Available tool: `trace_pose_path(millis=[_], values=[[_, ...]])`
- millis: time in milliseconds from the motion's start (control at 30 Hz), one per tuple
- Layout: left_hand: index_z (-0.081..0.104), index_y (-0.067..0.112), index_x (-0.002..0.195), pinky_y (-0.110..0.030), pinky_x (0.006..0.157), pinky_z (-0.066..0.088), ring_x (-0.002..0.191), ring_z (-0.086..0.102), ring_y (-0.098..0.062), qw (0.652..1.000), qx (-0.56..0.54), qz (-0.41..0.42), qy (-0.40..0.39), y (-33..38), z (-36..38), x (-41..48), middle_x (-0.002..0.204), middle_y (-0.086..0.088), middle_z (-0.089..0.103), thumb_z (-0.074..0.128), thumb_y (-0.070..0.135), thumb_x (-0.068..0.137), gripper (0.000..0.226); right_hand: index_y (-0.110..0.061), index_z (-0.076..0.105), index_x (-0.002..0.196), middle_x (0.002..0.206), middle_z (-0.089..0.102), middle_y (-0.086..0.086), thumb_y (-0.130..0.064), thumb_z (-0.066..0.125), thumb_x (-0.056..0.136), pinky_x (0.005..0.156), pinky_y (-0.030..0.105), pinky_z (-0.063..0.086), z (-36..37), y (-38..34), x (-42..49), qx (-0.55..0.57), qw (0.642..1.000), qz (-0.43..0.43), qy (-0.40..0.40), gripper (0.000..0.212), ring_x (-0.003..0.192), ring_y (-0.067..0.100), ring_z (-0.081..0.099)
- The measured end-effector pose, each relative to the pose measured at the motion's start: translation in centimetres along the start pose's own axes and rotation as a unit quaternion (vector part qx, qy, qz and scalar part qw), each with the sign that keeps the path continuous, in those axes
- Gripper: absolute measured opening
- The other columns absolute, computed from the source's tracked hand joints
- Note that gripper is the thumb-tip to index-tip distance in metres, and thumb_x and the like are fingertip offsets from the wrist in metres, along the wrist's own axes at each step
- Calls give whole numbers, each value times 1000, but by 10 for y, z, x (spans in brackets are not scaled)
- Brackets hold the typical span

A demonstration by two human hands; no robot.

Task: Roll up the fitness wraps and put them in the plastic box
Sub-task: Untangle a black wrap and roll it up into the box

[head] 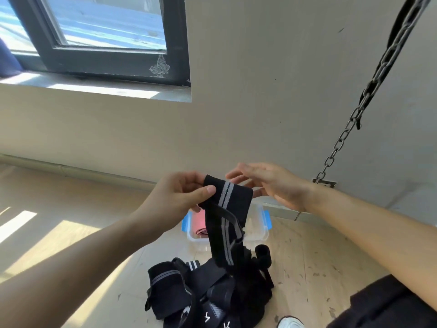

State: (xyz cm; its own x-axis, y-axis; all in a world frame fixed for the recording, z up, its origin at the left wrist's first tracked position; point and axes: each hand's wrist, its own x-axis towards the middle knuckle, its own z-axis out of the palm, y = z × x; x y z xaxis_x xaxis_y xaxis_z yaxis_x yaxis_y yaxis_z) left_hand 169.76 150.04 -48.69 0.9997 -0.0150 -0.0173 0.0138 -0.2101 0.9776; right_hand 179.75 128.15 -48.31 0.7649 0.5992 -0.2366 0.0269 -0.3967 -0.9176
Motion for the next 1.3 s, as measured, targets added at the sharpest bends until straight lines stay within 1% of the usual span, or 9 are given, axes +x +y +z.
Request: trace_pose_path(millis=[100,233,367,533,700,833,933,1067,1300], values=[[75,14,96,-17,58,49,66,66,-6,999,3,-2,36,1,3,-2,78,0,78,65,8,98,13,-19,66,126,115,72,-4,-47,62,92,98,34,54,7,-8,-6,78,994,-61,-42,45,109,18,68],[76,14,100,-17,58,50,68,70,-5,995,-4,-9,99,1,5,-1,82,0,80,66,12,98,11,-25,59,131,124,62,-1,-17,84,80,94,31,57,19,-11,-11,-18,992,-123,-5,57,105,13,70],[76,13,98,-22,60,52,72,73,-11,992,-20,-24,122,2,3,-1,83,-3,80,69,18,96,9,-21,62,121,110,66,-1,-1,75,85,84,29,60,29,-11,-12,-50,984,-163,51,43,95,10,70],[70,14,82,-24,63,49,68,66,-10,982,52,-1,182,2,0,3,75,0,73,83,31,83,21,-5,68,116,90,71,3,3,64,95,55,9,48,28,-14,-16,-2,984,-166,70,23,70,-1,68],[70,30,110,-27,78,59,97,73,-11,996,18,19,84,3,-7,4,105,5,75,87,32,74,40,-8,68,113,81,71,-1,-4,60,99,49,11,47,28,-15,-16,35,986,-152,58,17,67,2,68],[76,18,100,-33,71,59,85,74,-31,997,11,58,56,4,-4,3,92,-7,77,79,11,87,15,-11,70,110,76,67,1,-11,57,102,48,20,46,30,-13,-13,16,990,-136,29,15,59,7,59],[77,15,95,-31,62,56,80,72,-36,995,28,61,71,2,-3,5,85,-8,76,75,13,91,4,-5,71,113,76,70,-1,-11,57,101,52,18,47,30,-14,-12,41,992,-118,22,19,59,5,62],[76,16,94,-27,59,51,71,69,-22,995,43,36,88,-3,-2,7,82,-7,76,73,19,94,5,-6,67,117,99,74,18,-9,61,99,58,29,57,31,-14,-11,59,991,-116,35,19,75,20,69],[70,5,103,-24,56,55,66,71,-15,999,5,-22,48,3,1,4,79,-11,77,66,18,99,14,-4,71,113,92,77,17,-3,63,96,62,28,57,29,-9,-9,138,984,-100,41,19,78,24,71]])
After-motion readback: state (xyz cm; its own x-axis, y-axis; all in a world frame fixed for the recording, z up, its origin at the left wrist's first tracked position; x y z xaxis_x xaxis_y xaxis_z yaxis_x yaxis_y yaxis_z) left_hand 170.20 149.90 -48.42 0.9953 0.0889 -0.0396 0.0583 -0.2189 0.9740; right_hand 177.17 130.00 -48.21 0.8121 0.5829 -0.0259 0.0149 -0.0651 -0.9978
